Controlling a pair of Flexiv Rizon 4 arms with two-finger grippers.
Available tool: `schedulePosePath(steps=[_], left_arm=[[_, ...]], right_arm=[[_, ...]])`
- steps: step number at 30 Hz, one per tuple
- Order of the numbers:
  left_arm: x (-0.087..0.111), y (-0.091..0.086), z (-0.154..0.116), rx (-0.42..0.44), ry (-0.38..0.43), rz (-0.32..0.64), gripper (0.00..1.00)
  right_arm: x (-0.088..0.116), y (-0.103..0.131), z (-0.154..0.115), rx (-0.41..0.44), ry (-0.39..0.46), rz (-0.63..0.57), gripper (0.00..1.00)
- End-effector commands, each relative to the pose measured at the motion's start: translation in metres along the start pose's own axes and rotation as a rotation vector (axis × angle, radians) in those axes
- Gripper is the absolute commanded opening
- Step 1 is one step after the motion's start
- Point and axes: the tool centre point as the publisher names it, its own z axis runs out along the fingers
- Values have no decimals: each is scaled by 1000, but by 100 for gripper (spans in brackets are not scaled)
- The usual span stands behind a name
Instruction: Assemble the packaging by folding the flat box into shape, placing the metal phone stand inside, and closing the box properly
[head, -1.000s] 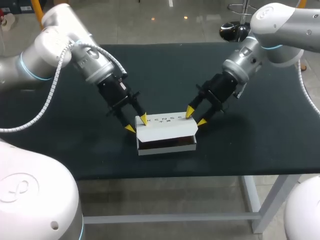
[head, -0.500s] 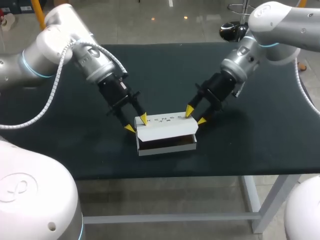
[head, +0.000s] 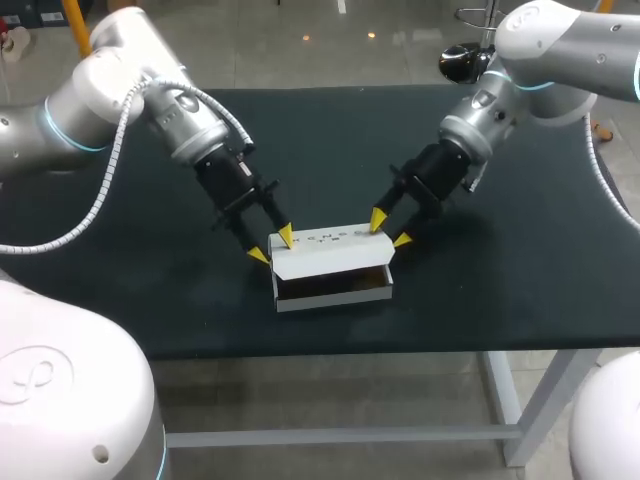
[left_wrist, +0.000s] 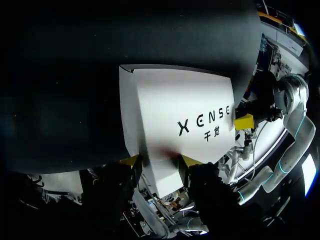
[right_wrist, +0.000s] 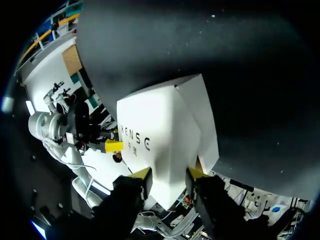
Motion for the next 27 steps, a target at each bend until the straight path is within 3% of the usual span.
schedulePosePath(steps=[1, 27], left_arm=[[3, -3, 0, -15, -3, -3, 51], [1, -6, -6, -119, 14, -17, 50]], right_arm=[[4, 3, 1, 20, 0, 0, 47], [7, 3, 2, 50, 15, 28, 48]])
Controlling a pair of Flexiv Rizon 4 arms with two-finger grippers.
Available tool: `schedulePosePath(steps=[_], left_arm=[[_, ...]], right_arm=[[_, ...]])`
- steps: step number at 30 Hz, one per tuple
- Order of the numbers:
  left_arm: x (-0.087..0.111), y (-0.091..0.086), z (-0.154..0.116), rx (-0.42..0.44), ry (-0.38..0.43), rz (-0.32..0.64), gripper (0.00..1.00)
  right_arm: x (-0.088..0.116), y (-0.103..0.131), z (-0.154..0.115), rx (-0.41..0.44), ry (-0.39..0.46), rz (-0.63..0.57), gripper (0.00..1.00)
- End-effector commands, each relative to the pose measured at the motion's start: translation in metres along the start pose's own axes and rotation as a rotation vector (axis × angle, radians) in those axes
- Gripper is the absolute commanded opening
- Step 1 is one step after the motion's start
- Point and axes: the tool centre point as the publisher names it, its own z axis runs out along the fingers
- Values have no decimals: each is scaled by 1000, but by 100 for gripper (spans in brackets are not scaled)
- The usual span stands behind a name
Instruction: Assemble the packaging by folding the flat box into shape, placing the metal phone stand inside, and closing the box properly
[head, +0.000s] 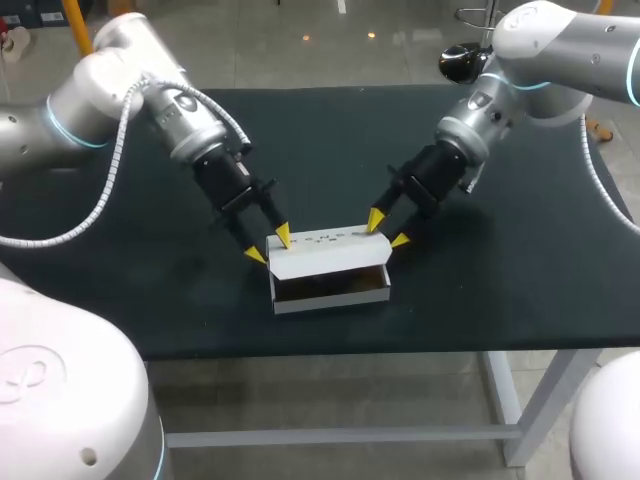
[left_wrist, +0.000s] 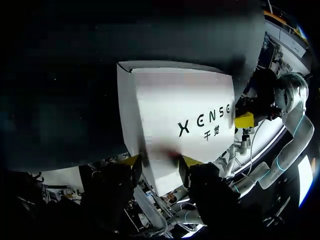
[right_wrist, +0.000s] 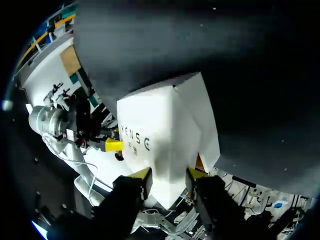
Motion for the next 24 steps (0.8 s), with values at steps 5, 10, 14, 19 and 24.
schedulePosePath(steps=[5, 10, 14, 19, 24], left_arm=[[5, -7, -4, -51, -4, 0, 50], [6, -8, -6, -74, 0, -1, 50], [6, -9, -9, -84, 2, -3, 50], [8, -9, -11, -92, 0, -8, 50], [9, -11, -15, -108, 4, -11, 49]], right_arm=[[4, 4, -1, 21, 2, 8, 47], [5, 3, -2, 22, 4, 12, 47], [5, 2, -1, 26, 4, 14, 47], [6, 1, 0, 25, 4, 16, 47], [7, 1, 0, 24, 2, 19, 47]])
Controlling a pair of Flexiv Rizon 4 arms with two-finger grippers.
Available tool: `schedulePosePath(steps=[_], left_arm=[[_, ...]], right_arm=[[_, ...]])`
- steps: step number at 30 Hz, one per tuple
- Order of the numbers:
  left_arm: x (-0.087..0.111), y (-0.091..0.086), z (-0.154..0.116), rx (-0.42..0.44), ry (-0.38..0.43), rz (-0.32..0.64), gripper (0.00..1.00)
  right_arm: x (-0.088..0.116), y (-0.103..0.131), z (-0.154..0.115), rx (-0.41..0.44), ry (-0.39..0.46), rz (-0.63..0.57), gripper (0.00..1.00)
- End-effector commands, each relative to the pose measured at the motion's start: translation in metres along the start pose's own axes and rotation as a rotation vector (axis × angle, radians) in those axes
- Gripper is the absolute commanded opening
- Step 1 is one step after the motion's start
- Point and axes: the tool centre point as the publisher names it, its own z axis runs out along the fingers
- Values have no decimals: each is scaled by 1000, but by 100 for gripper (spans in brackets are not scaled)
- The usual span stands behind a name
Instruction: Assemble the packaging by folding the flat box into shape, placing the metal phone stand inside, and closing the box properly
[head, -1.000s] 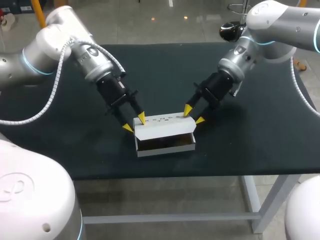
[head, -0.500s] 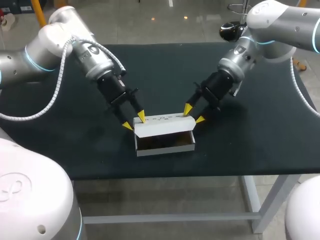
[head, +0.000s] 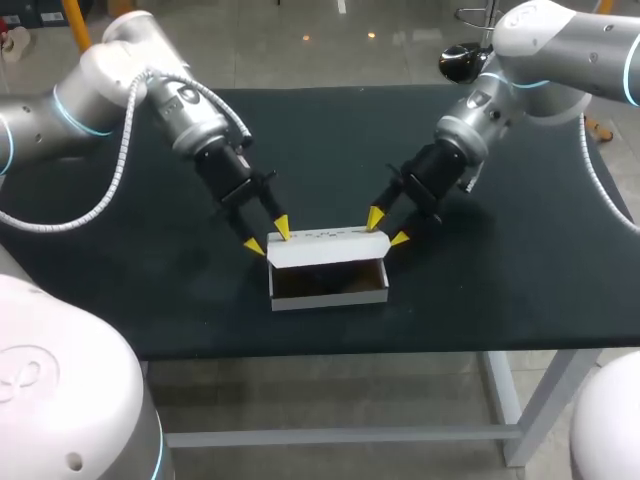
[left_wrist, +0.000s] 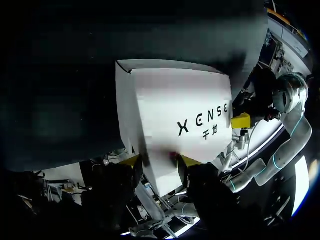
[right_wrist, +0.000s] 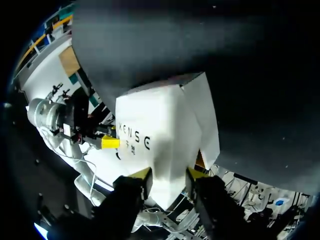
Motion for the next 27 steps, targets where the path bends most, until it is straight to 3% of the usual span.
schedulePosePath(steps=[1, 27], left_arm=[[4, -7, -4, -33, -2, -1, 49], [11, -9, -13, -67, 8, -28, 47]], right_arm=[[4, 2, 1, 7, -3, 2, 47], [10, 3, -1, 21, -6, 14, 47]])
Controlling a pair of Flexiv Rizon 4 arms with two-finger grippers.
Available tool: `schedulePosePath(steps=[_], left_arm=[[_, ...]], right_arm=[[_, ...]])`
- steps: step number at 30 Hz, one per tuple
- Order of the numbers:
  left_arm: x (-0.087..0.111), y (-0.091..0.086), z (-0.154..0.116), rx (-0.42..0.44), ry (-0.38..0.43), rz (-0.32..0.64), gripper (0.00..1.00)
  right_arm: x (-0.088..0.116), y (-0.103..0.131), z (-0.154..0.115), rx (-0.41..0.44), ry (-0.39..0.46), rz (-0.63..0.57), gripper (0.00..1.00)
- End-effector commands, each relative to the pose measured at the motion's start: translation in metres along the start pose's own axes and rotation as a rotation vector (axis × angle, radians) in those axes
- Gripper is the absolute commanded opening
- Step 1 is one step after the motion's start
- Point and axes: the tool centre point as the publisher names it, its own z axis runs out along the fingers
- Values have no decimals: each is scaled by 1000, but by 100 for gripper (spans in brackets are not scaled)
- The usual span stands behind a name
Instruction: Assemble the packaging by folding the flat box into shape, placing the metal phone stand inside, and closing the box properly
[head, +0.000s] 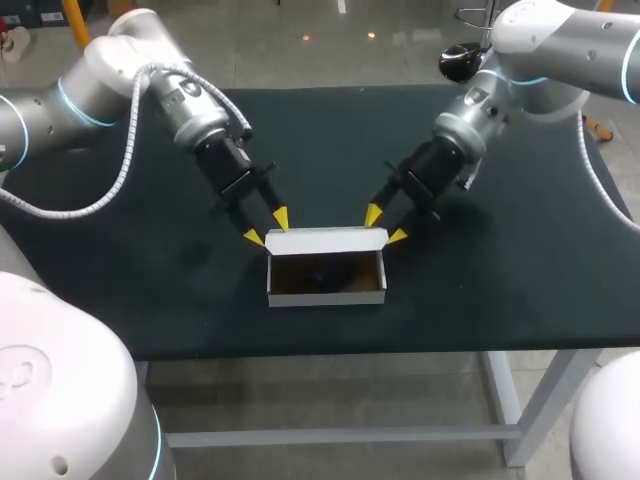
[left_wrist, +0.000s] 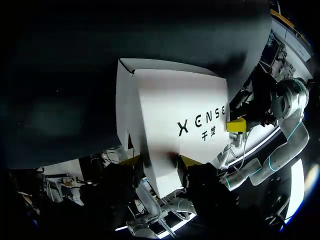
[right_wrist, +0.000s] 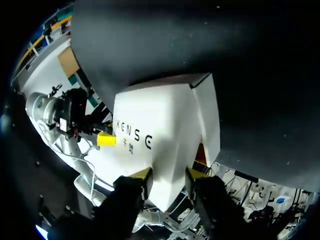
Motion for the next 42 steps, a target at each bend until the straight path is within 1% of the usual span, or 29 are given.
schedulePosePath(steps=[1, 18, 35, 41, 42], left_arm=[[5, -4, -1, -14, -3, -3, 47], [12, -7, -6, -20, 11, -9, 47], [16, -8, -5, -18, 38, 8, 46], [17, -8, -5, -12, 56, 11, 40], [17, -8, -5, -12, 56, 12, 41]], right_arm=[[5, 5, -1, 15, -3, 1, 47], [10, 10, -2, 23, -5, 10, 46], [16, 11, -1, 24, -17, 9, 46], [17, 11, -1, 23, -20, 10, 45], [17, 11, -1, 24, -20, 10, 45]])
